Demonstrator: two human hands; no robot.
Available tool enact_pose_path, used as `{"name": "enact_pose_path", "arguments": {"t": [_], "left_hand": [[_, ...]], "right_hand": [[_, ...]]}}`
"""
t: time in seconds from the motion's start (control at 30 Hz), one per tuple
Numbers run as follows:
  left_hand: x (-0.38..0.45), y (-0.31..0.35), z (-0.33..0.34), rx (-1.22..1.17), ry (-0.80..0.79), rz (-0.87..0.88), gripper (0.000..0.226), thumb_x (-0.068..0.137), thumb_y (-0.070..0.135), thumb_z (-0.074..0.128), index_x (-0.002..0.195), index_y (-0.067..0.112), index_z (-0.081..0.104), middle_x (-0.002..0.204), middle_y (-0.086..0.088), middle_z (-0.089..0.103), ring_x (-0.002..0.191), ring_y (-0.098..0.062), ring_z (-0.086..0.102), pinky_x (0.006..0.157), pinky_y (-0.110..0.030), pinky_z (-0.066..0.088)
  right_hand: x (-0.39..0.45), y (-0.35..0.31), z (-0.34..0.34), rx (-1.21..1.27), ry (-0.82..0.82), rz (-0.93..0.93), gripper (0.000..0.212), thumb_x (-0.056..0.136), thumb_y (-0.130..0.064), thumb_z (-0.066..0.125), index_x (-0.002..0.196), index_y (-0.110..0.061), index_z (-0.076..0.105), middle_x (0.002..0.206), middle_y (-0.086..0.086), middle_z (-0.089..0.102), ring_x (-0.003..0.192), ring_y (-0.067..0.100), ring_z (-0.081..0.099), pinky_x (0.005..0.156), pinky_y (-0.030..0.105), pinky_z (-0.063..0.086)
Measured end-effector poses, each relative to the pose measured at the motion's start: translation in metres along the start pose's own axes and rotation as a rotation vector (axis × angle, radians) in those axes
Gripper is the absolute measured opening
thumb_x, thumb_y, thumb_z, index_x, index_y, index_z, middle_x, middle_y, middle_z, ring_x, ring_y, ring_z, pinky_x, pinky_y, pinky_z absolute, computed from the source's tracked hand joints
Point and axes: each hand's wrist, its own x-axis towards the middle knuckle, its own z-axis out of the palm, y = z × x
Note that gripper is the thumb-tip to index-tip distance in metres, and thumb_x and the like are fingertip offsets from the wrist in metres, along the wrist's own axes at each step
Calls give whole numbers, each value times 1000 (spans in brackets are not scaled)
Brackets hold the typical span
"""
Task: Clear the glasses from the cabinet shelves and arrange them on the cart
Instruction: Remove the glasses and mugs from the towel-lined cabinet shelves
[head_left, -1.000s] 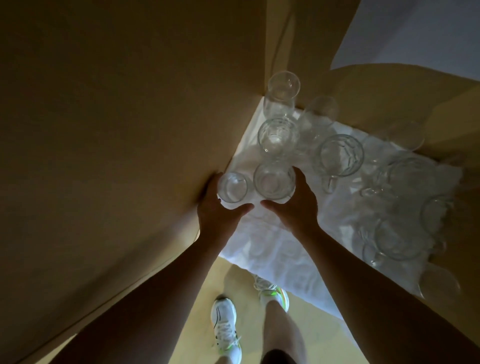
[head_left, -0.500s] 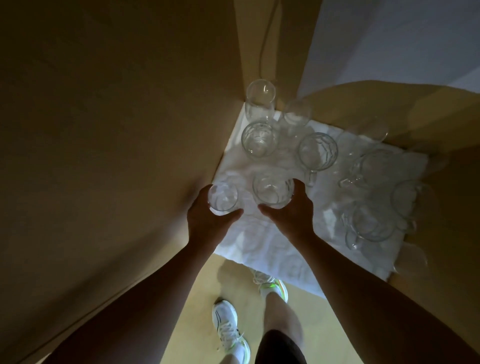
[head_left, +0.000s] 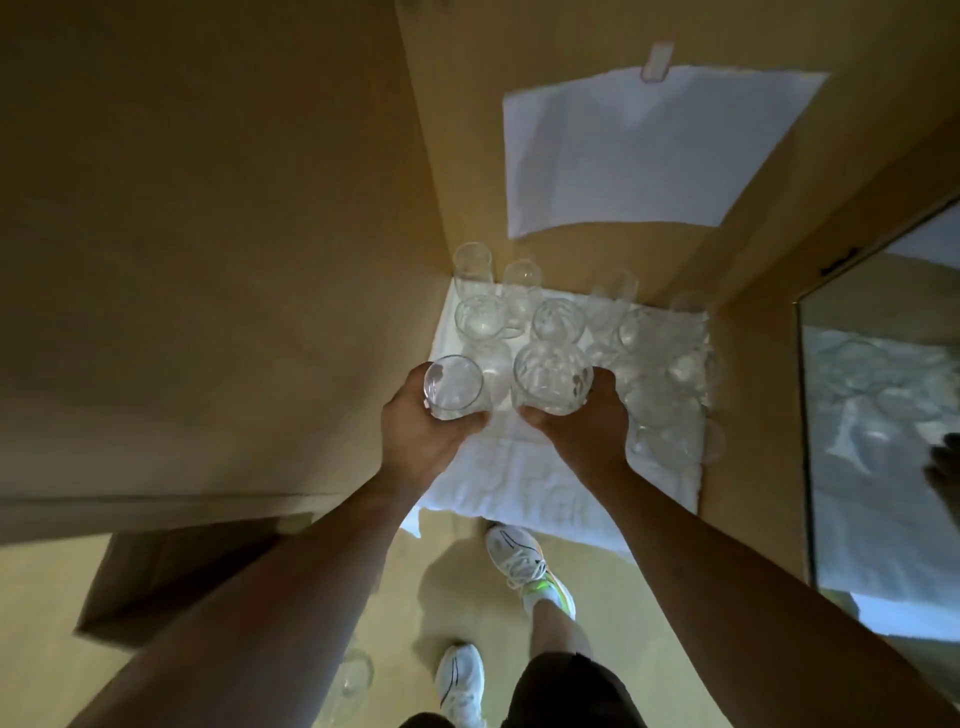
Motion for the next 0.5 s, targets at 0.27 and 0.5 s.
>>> {"name": "enact_pose_path", "arguments": {"t": [0.27,0.5], "left_hand": [[-73,49,-63,-49,-73,213,76,49,46,93,117,27,64,107,10,71,99,-12,67,89,-30,54],[-137,100,-107,-82,-112,370,75,47,48,90,114,29,64,107,10,70,98,-10,67,88,-39,57]], "right_hand": [[-105,-46,-76,10,135,-109,87,49,-48,96,120,-23,54,108,-8,67,96,14,62,76,23,46],[-201,-75,-145,7,249,-185,89,52,-51,94,125,-20,54,112,-2,70,100,20,67,77,30,53]]}}
